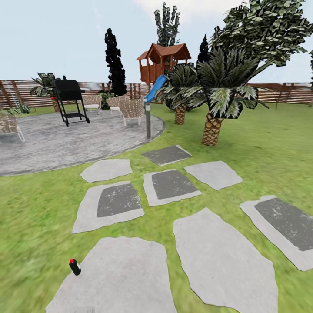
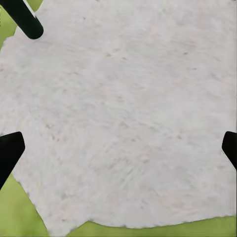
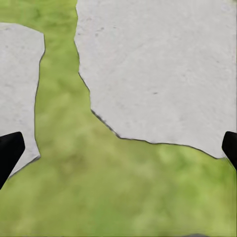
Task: In the garden, pick up the pesticide atomizer on the floor and spray pesticide onto both trees until each tree trunk is fully covered.
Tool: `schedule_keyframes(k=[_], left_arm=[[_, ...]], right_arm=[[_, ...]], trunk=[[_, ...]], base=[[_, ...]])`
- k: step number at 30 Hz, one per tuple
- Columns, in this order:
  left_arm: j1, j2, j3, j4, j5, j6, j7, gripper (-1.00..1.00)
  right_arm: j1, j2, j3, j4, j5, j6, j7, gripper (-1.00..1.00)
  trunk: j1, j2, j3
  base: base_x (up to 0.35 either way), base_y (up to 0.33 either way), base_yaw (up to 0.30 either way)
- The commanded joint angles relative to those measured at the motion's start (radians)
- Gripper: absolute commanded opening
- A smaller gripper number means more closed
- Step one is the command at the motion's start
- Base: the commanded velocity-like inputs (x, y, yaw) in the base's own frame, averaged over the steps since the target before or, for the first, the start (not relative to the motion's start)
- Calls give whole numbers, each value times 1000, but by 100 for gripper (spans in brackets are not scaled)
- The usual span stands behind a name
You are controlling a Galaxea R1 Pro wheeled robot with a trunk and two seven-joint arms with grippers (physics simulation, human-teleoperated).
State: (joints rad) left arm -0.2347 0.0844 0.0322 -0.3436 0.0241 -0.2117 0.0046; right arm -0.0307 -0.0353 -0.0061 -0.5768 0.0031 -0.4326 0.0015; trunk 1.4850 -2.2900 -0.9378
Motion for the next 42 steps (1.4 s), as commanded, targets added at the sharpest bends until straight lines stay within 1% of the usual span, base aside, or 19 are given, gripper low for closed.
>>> schedule_keyframes(k=[1,22,25,29,42], left_arm=[[0,0,0,0,0,0,0,100],[0,1,0,-2,0,0,1,100],[0,1,0,-2,7,0,1,100],[0,1,0,-2,15,-2,1,100],[0,1,0,-3,17,-3,0,100]], right_arm=[[0,0,0,0,0,0,0,100],[0,0,0,0,0,0,0,100],[0,0,0,0,0,0,0,100],[0,0,0,0,0,0,0,100],[0,0,0,0,0,0,0,100]], trunk=[[0,0,0],[0,0,0],[0,0,0],[0,0,0],[0,0,0]], base=[[156,-246,273],[171,-223,272],[232,-183,271],[108,-67,271],[8,-5,271]])
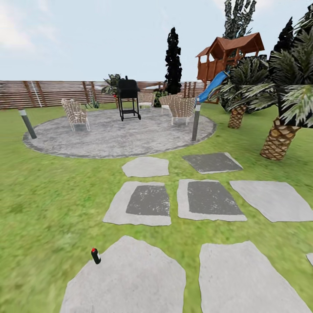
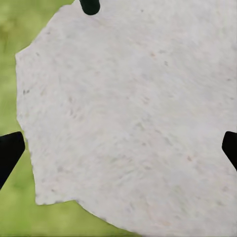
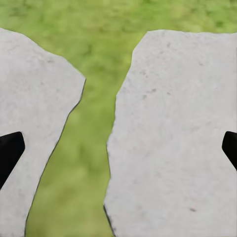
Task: In the garden, pick up the pesticide atomizer on the floor and spray pesticide onto both trees until each tree trunk is fully covered.
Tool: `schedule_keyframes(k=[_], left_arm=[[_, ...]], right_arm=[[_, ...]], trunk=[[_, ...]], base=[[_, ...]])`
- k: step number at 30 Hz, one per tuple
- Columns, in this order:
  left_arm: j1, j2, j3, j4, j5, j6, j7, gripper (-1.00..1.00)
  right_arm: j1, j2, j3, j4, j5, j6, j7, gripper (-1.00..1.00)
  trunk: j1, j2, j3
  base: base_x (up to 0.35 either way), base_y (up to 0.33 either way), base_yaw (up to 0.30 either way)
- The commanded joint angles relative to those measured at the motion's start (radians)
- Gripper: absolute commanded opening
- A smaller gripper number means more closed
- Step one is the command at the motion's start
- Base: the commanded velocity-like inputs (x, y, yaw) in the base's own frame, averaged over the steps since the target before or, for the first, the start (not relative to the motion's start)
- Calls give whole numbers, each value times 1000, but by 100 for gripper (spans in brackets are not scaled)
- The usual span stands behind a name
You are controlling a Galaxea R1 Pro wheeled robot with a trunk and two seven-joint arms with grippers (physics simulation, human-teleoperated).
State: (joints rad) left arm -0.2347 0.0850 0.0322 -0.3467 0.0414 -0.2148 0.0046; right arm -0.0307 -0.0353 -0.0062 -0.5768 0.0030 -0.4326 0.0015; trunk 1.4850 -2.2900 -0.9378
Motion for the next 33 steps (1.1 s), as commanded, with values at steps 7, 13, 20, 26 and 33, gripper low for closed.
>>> schedule_keyframes(k=[7,13,20,26,33], left_arm=[[0,1,0,0,0,0,0,100],[0,1,0,1,0,1,0,100],[0,10,0,1,15,3,1,100],[0,13,0,1,45,1,1,100],[-1,12,0,-3,48,2,0,100]], right_arm=[[0,0,0,0,0,0,0,100],[0,0,0,0,0,0,0,100],[0,0,0,0,0,0,0,100],[0,0,1,-5,-1,0,1,100],[0,3,1,-2,1,-1,0,100]], trunk=[[0,0,0],[0,0,0],[0,0,0],[0,0,0],[0,0,0]], base=[[0,0,269],[0,0,268],[0,0,196],[0,0,22],[0,0,1]])
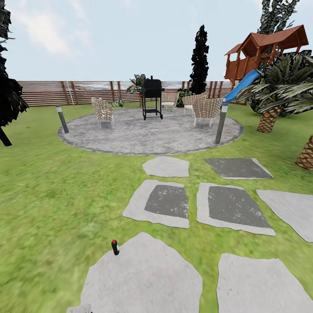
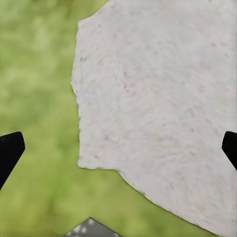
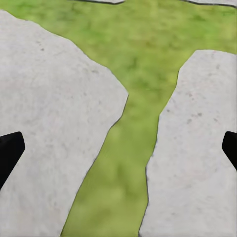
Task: In the garden, pick up the pesticide atomizer on the floor and spray pesticide onto both trees until each tree trunk is fully covered.
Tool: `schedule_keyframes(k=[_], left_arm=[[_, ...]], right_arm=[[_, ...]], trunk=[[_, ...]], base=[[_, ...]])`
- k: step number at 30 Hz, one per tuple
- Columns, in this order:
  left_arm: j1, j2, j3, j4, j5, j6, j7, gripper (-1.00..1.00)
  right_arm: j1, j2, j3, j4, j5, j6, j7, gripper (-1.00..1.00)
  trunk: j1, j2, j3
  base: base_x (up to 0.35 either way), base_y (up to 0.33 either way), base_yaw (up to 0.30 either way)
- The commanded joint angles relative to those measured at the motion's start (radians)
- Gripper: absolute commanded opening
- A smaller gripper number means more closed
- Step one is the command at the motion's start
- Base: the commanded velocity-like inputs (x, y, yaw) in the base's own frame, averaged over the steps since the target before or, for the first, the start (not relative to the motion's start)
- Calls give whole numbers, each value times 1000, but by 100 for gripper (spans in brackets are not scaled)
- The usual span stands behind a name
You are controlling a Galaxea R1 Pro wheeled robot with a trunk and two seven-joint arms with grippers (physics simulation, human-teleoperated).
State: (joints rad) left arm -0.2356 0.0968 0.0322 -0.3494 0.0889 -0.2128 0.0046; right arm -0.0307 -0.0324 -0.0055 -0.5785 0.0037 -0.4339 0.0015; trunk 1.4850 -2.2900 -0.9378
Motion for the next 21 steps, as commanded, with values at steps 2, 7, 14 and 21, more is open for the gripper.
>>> schedule_keyframes(k=[2,7,14,21], left_arm=[[0,0,0,0,1,1,0,100],[0,1,1,0,8,5,1,100],[0,0,0,-2,24,0,2,100],[1,1,0,-1,26,0,0,100]], right_arm=[[0,-1,1,0,0,1,1,100],[0,-3,2,1,1,0,0,100],[0,-4,-1,2,1,0,0,100],[0,-3,-5,-1,0,1,0,100]], trunk=[[0,0,0],[0,0,0],[0,0,0],[0,0,0]], base=[[0,0,0],[0,0,0],[3,0,0],[217,-6,0]])
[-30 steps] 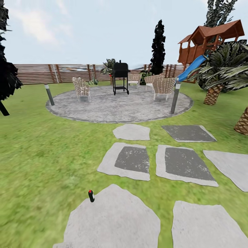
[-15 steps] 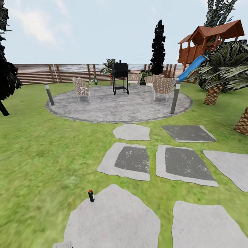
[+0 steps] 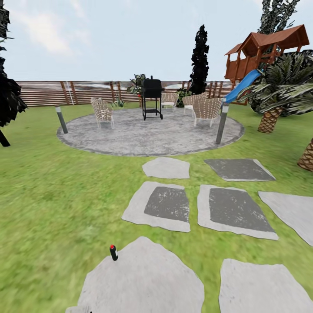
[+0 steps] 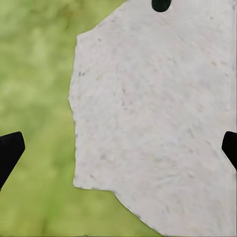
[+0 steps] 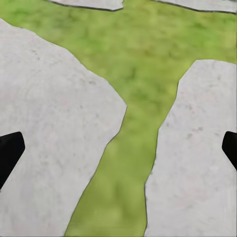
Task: In the garden, pick up the pesticide atomizer on the floor and spray pesticide onto both trees until each tree trunk is fully covered.
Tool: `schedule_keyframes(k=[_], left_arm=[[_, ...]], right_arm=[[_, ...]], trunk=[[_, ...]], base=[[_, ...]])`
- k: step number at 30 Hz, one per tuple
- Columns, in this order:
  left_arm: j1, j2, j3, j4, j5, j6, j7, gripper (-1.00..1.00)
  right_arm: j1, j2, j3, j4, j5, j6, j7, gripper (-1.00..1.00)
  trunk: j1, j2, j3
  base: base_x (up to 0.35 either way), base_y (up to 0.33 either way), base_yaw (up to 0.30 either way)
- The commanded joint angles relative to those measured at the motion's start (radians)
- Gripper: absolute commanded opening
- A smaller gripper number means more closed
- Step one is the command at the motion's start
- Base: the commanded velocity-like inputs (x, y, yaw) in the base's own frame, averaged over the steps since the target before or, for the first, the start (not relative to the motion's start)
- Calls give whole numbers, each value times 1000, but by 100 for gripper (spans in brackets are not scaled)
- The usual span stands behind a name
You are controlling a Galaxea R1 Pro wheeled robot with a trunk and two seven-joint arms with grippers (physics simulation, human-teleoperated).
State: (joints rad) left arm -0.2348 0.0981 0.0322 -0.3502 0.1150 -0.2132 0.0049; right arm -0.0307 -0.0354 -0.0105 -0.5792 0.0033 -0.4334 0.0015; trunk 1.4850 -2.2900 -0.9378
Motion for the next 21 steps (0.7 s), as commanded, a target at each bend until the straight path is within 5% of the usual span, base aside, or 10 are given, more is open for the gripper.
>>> schedule_keyframes(k=[1,7,21], left_arm=[[0,0,0,0,0,0,0,100],[0,0,0,2,0,0,0,100],[0,0,0,2,0,0,0,100]], right_arm=[[0,0,0,0,0,0,0,100],[0,0,0,-1,0,0,0,100],[0,0,0,-1,0,0,0,100]], trunk=[[0,0,0],[0,0,0],[0,0,0]], base=[[310,-70,0],[293,-125,43],[253,-184,263]])
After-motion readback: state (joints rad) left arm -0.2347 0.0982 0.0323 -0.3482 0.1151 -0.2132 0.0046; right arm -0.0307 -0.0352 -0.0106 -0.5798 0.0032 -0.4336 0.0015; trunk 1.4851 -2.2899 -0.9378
